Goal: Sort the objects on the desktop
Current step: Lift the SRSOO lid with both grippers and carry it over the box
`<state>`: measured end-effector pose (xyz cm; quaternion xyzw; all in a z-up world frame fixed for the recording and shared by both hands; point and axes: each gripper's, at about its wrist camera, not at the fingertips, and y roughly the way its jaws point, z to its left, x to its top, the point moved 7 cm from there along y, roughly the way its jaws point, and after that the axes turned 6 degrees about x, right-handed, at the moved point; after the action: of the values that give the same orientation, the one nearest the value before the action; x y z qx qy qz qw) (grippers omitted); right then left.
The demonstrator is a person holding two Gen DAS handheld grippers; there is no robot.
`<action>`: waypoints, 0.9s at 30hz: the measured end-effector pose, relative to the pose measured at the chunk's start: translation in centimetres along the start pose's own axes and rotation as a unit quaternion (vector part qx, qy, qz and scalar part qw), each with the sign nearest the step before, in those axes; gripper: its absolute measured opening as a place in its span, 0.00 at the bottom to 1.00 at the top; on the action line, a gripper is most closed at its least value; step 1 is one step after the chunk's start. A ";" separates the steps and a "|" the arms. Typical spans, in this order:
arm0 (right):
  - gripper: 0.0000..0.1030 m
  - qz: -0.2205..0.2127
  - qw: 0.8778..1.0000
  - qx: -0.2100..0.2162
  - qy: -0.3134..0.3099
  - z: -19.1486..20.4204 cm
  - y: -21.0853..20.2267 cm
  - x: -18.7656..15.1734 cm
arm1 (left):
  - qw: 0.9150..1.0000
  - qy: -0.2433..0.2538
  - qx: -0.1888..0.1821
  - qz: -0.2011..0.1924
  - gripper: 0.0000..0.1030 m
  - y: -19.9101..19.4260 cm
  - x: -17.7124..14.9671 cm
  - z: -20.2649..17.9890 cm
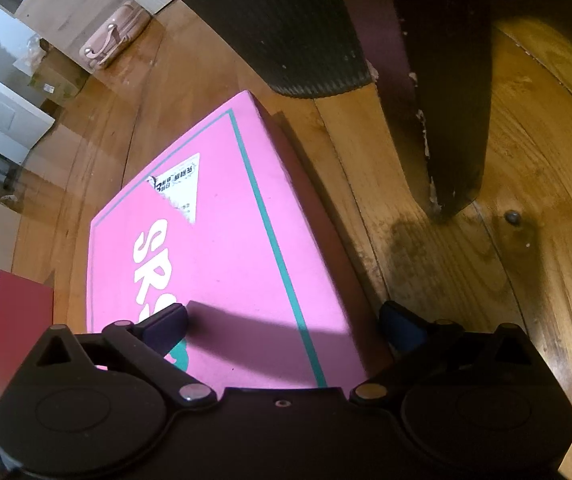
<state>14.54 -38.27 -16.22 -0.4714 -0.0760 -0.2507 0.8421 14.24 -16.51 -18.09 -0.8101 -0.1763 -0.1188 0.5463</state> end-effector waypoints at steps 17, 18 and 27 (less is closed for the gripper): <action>0.99 -0.013 0.991 0.133 -0.018 6.1 -2.8 -2.6 | 0.986 0.147 0.059 -0.046 0.99 -9.9 4.7 0.1; 0.99 -0.017 0.990 0.135 -0.020 6.8 -3.0 -2.7 | 0.985 0.154 0.061 -0.050 1.00 -10.7 4.7 0.5; 0.97 -0.030 0.983 0.170 -0.059 18.4 -2.9 -2.9 | 0.984 0.107 0.087 -0.112 1.00 -20.3 7.6 8.6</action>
<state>12.59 -23.19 -5.06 -0.3327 -0.1810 -0.2316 0.8961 12.72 -0.46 -1.22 -0.7173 -0.2162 -0.2490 0.6138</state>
